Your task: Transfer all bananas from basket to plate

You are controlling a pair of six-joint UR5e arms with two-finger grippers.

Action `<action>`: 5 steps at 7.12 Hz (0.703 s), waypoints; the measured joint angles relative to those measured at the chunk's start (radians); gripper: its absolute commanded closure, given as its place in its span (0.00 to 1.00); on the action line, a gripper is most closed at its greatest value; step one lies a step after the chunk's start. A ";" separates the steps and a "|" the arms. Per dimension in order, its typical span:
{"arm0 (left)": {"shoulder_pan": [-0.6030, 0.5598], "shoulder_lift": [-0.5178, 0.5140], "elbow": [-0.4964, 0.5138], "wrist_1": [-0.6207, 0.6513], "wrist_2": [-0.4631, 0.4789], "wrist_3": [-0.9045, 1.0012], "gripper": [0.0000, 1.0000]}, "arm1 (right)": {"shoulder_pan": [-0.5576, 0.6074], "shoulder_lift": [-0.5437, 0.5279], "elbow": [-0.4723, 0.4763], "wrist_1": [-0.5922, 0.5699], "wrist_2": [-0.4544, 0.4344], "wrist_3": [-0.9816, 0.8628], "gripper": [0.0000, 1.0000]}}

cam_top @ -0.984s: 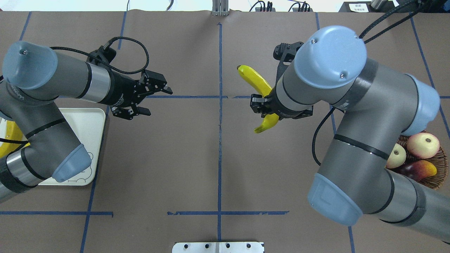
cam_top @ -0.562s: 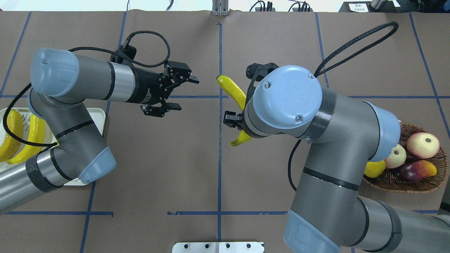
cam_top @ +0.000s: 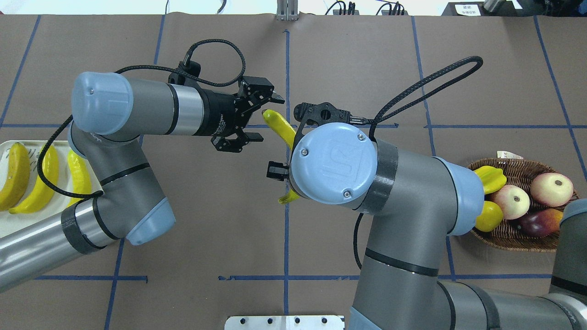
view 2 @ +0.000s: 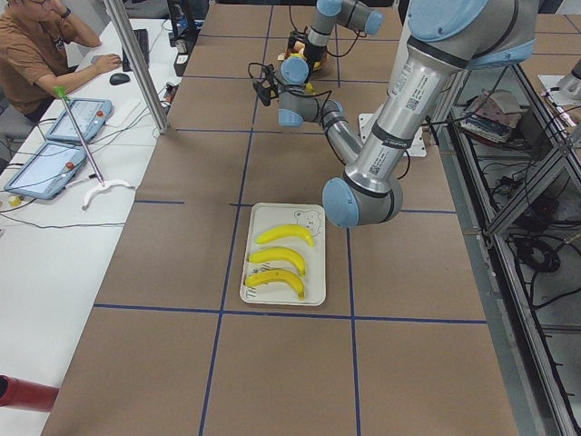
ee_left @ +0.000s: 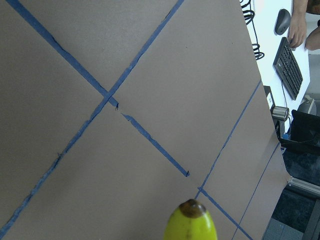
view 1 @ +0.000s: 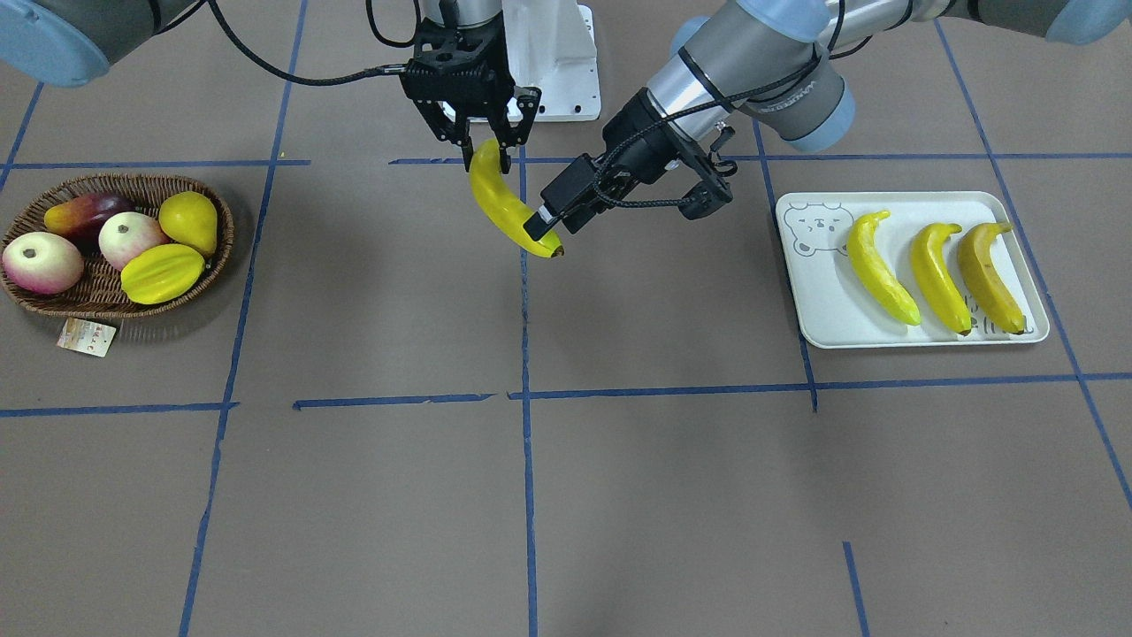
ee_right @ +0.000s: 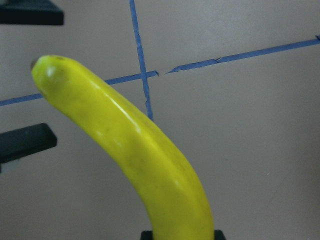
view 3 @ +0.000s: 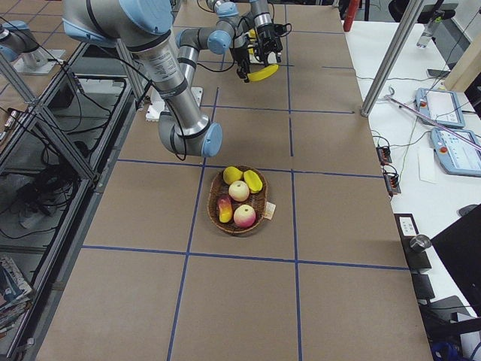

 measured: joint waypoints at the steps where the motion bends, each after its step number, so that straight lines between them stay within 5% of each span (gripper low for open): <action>1: 0.012 -0.016 0.015 0.000 0.001 0.000 0.01 | -0.007 0.006 0.000 0.000 -0.002 0.006 1.00; 2: 0.022 -0.024 0.021 0.000 0.001 -0.001 0.11 | -0.009 0.008 -0.001 0.000 -0.003 0.008 1.00; 4: 0.031 -0.028 0.022 0.000 -0.001 -0.001 0.86 | -0.010 0.008 -0.002 0.000 -0.003 0.009 1.00; 5: 0.033 -0.026 0.019 -0.001 -0.002 0.003 1.00 | -0.010 0.007 -0.002 0.000 -0.004 0.009 0.90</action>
